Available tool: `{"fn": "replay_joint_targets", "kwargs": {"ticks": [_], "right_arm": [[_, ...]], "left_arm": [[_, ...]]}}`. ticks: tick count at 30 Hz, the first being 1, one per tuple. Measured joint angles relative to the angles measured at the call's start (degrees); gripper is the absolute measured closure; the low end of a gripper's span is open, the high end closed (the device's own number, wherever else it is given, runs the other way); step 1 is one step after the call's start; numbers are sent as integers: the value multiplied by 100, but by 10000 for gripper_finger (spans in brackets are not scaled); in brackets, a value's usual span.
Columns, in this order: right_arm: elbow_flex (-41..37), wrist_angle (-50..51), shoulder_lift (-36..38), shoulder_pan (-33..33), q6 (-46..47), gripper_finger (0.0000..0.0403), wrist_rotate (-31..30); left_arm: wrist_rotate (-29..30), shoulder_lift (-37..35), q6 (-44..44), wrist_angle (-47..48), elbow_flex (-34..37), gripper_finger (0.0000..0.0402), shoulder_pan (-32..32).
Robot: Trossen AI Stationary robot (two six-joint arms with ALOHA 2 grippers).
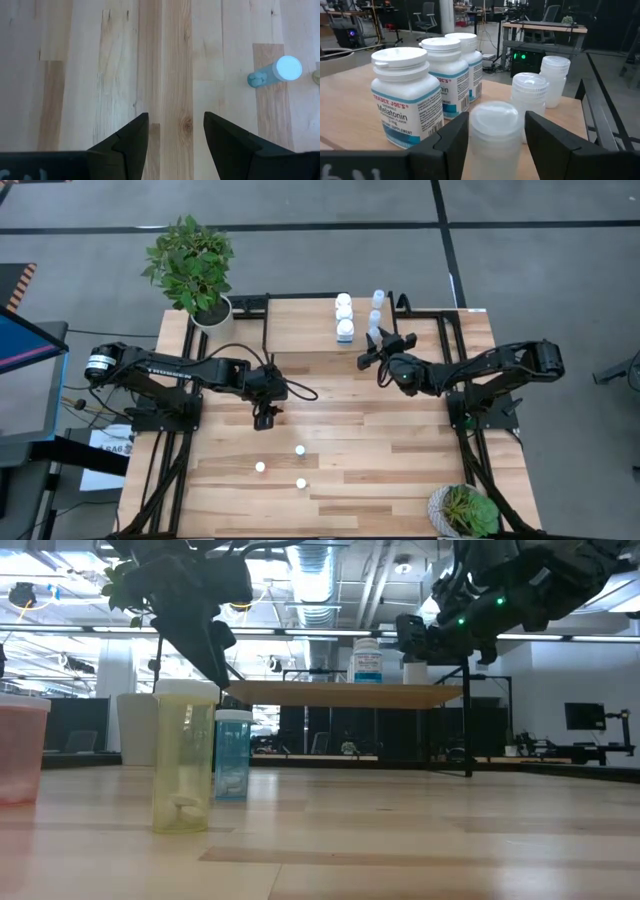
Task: Pick and place medicine bottles onto shelf by color
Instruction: Align the white transparent bottle with the other white transparent bottles on the shelf, then put the blue bottle on the shelf
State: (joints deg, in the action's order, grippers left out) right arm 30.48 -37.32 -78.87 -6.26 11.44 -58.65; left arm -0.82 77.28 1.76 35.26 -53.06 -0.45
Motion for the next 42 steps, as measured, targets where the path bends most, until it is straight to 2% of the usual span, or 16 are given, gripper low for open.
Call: {"fn": "replay_joint_targets", "kwargs": {"ticks": [6,15,19,24,31,35,39,42], "right_arm": [[0,-254,143,3,-345,174,-1],[71,-224,997,275,-1119,175,2],[187,-92,1445,719,-1662,175,172],[387,606,1994,1527,-1939,175,553],[629,2184,2607,2774,-1171,175,601],[658,2981,2806,3478,-572,175,617],[658,3706,2872,4056,150,175,636],[658,4134,2865,4357,669,175,643]], "left_arm": [[-2,0,52,12,0,225,0],[-7,0,86,17,0,225,0],[-7,-1,138,22,0,225,0],[-18,-1,330,22,1,225,0],[-696,-2,497,58,-25,225,-97],[-796,-2,511,-15,-212,225,-416],[-629,-7,557,-73,-403,225,-904],[10,41,669,6,-402,225,-1283]]}}
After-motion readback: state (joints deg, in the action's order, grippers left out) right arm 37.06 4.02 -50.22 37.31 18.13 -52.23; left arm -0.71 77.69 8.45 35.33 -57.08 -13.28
